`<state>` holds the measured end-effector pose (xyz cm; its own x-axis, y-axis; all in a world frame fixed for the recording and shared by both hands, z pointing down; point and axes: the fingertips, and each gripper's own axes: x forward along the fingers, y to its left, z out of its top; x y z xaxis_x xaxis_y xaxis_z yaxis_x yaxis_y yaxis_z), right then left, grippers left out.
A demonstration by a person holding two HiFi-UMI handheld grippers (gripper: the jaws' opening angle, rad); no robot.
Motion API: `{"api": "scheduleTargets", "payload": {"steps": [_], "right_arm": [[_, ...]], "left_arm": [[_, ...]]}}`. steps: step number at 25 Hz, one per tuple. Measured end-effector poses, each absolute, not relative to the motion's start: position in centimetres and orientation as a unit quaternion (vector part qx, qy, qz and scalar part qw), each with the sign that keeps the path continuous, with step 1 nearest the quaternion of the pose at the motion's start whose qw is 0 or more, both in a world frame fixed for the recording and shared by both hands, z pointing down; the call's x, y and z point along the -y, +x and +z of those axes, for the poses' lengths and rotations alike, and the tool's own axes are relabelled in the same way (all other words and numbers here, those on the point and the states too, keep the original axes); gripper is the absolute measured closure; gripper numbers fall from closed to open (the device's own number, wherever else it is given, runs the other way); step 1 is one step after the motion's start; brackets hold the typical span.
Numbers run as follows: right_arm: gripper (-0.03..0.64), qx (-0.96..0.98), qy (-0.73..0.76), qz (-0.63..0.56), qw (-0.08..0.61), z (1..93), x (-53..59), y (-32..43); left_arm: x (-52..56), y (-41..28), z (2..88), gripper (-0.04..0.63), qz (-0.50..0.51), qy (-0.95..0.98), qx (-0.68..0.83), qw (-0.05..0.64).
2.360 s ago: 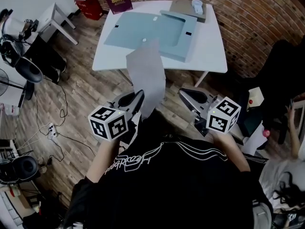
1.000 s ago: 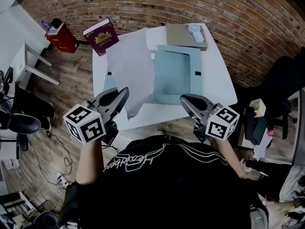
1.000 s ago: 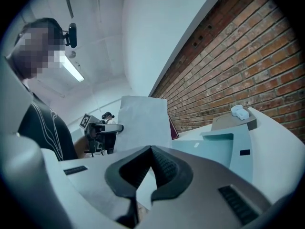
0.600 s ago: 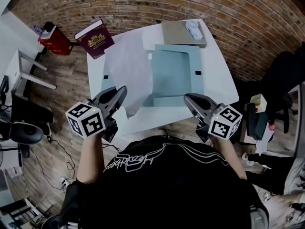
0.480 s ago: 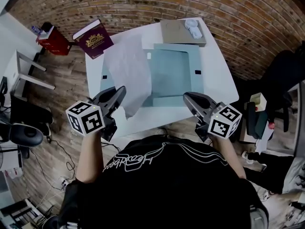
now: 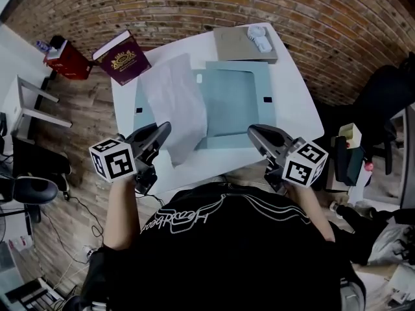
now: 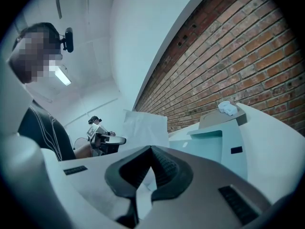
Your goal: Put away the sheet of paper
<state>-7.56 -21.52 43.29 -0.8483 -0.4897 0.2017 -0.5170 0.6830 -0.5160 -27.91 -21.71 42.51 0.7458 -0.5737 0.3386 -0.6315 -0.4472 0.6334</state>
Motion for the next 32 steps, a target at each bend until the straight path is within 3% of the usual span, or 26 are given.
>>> {"api": "scheduleTargets", "payload": {"steps": [23,32], "right_arm": [[0.614,0.904,0.292,0.313,0.001,43.3,24.3,-6.7],[0.614,0.904,0.306,0.296,0.030,43.4,25.0,-6.1]], "left_arm": [[28.1,-31.1,54.9,0.565,0.144,0.785,0.389,0.459],[29.8,-30.1,56.3,0.565,0.153,0.786,0.388,0.456]]}}
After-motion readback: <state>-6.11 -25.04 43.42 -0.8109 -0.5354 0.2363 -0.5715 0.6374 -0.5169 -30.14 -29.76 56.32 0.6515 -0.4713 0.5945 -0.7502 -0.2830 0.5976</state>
